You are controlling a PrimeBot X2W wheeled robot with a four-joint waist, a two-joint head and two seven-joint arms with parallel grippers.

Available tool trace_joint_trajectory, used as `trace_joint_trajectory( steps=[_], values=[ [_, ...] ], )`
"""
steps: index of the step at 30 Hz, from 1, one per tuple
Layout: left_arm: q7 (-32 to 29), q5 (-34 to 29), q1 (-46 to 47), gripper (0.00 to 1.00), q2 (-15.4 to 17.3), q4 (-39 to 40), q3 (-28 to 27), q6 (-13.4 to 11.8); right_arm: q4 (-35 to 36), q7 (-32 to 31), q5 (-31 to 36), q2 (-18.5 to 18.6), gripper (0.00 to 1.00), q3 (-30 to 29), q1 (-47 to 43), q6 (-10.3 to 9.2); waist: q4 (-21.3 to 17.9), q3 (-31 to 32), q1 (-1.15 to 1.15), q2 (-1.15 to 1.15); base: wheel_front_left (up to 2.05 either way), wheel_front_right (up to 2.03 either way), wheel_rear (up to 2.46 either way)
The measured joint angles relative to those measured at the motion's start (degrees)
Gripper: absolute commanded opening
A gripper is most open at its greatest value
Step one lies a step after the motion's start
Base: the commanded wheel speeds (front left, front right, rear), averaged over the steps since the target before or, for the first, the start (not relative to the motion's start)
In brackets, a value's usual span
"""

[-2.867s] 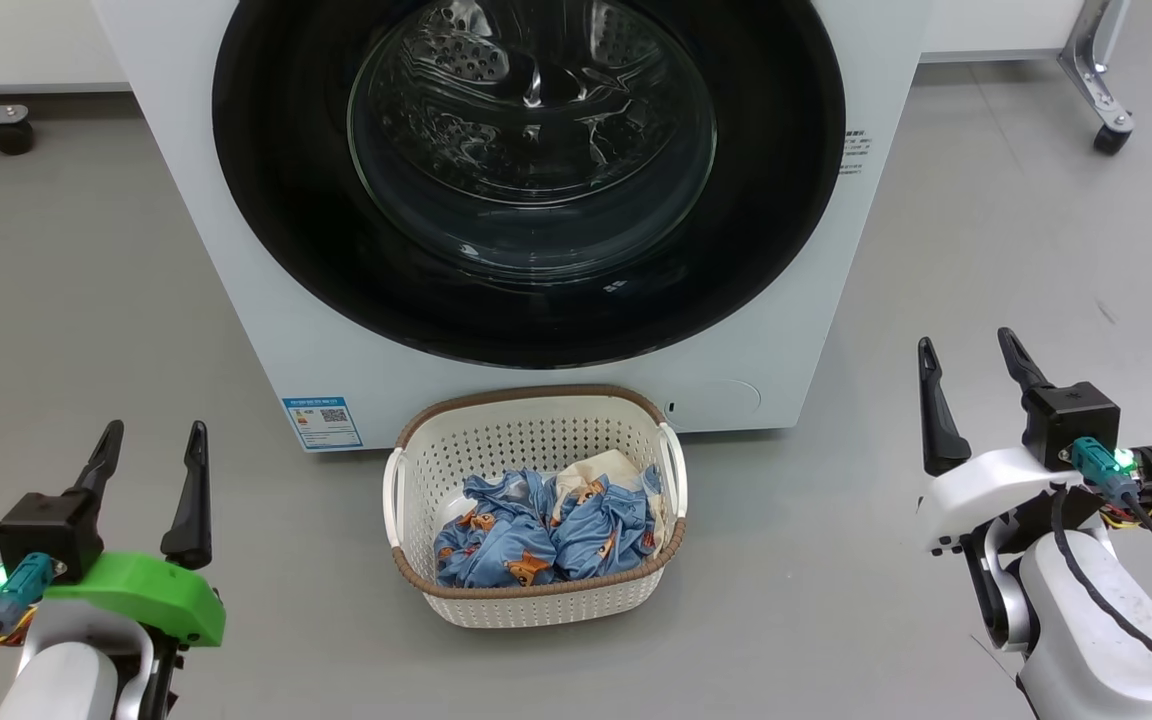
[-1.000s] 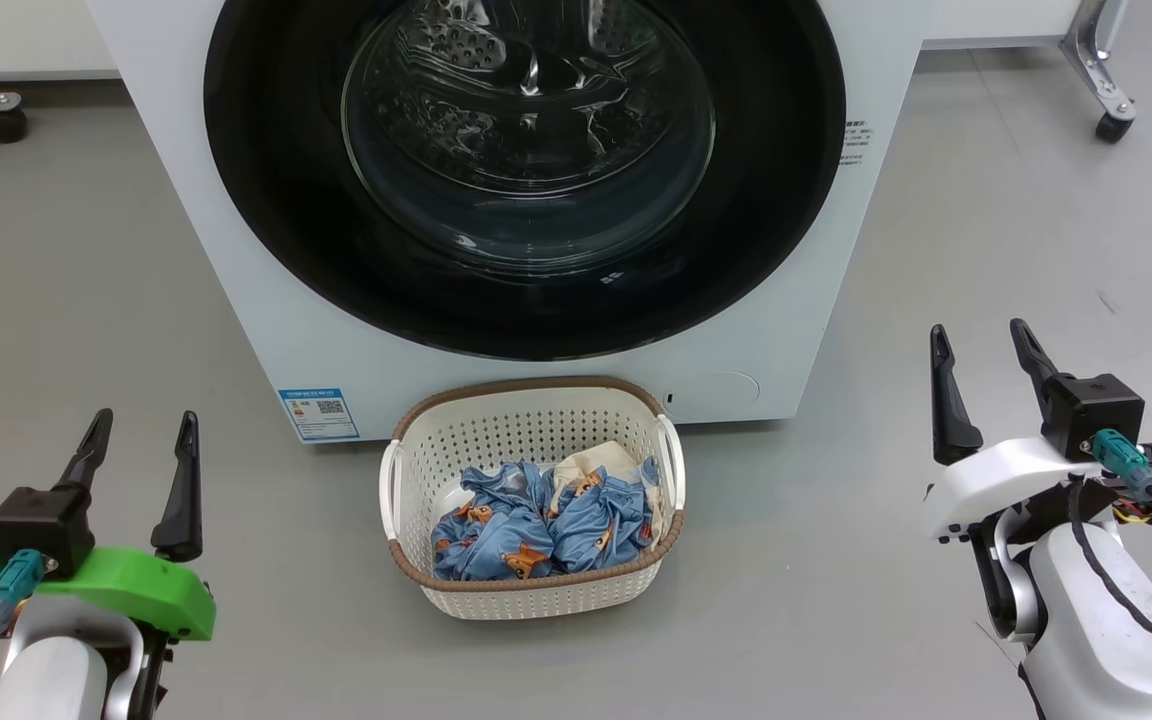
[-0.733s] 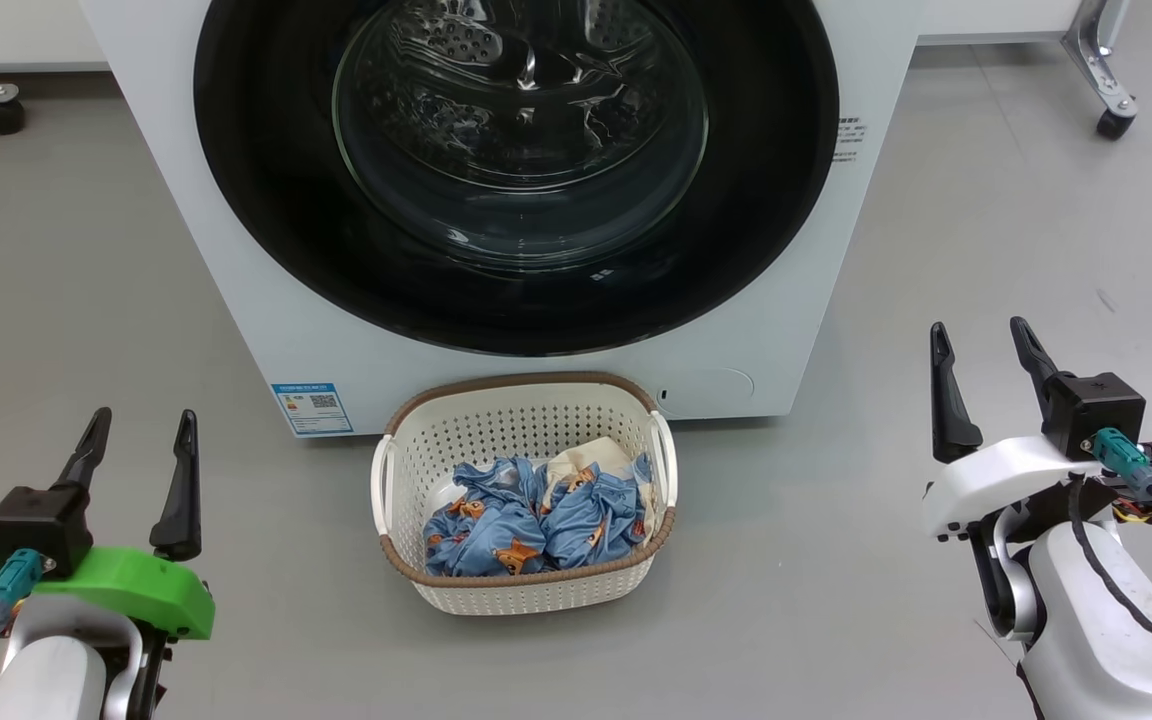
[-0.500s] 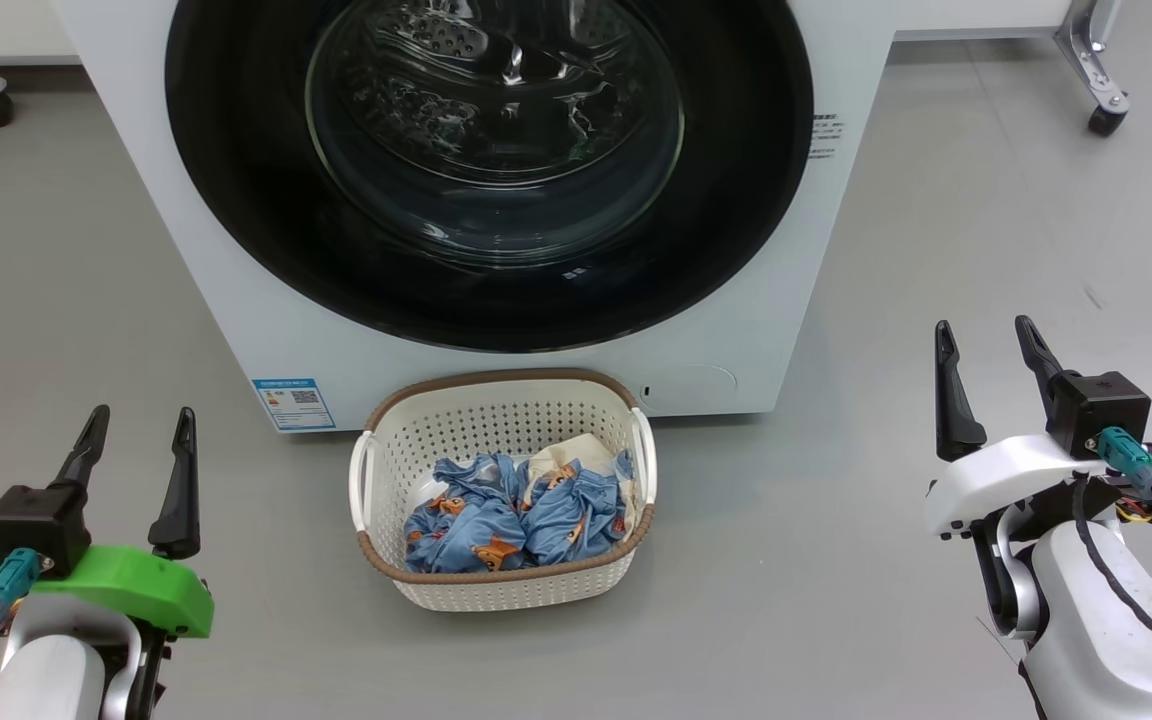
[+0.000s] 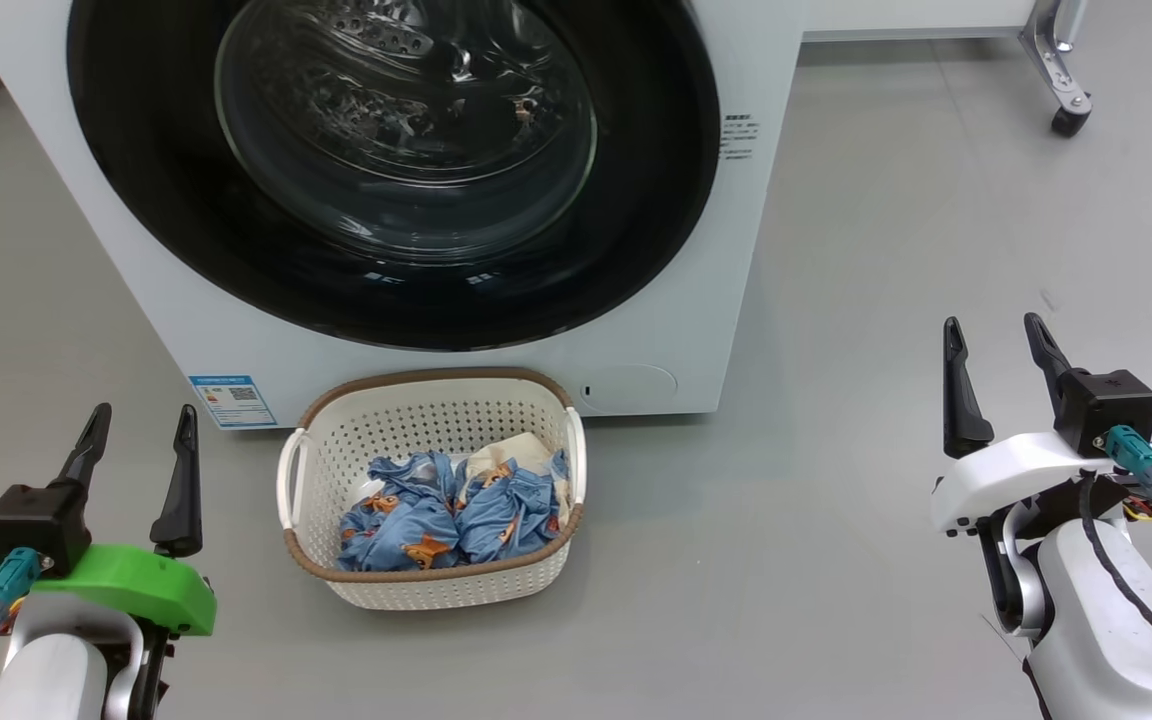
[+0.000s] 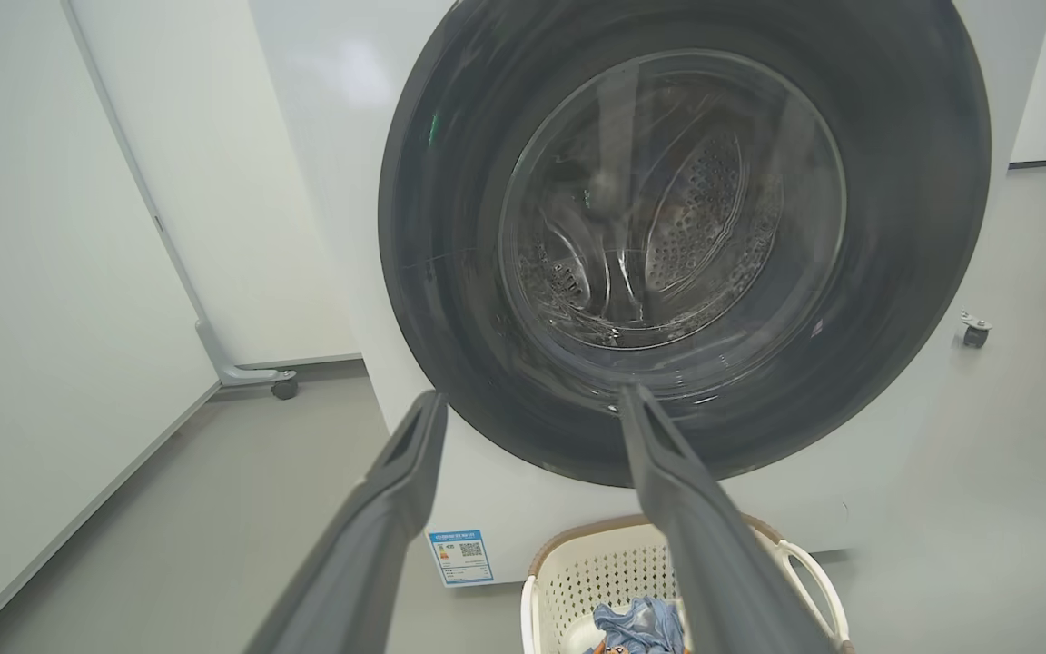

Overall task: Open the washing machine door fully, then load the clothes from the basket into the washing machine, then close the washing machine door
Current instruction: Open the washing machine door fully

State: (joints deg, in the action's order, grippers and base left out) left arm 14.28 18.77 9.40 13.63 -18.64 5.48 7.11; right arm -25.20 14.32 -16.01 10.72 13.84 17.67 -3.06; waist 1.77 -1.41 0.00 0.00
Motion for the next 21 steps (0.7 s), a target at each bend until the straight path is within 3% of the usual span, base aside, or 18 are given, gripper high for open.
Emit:
trace_joint_trajectory(
  steps=[21],
  values=[
    [0.0, 0.0, 0.0, 1.00, -0.4, 0.7, -0.9, 0.2, 0.1, 0.0, 0.6, -0.3, 1.00, -0.8, -0.1, 0.49, 0.6, -0.1, 0.00, 0.00, 0.49, 0.49, -0.98]
  ],
)
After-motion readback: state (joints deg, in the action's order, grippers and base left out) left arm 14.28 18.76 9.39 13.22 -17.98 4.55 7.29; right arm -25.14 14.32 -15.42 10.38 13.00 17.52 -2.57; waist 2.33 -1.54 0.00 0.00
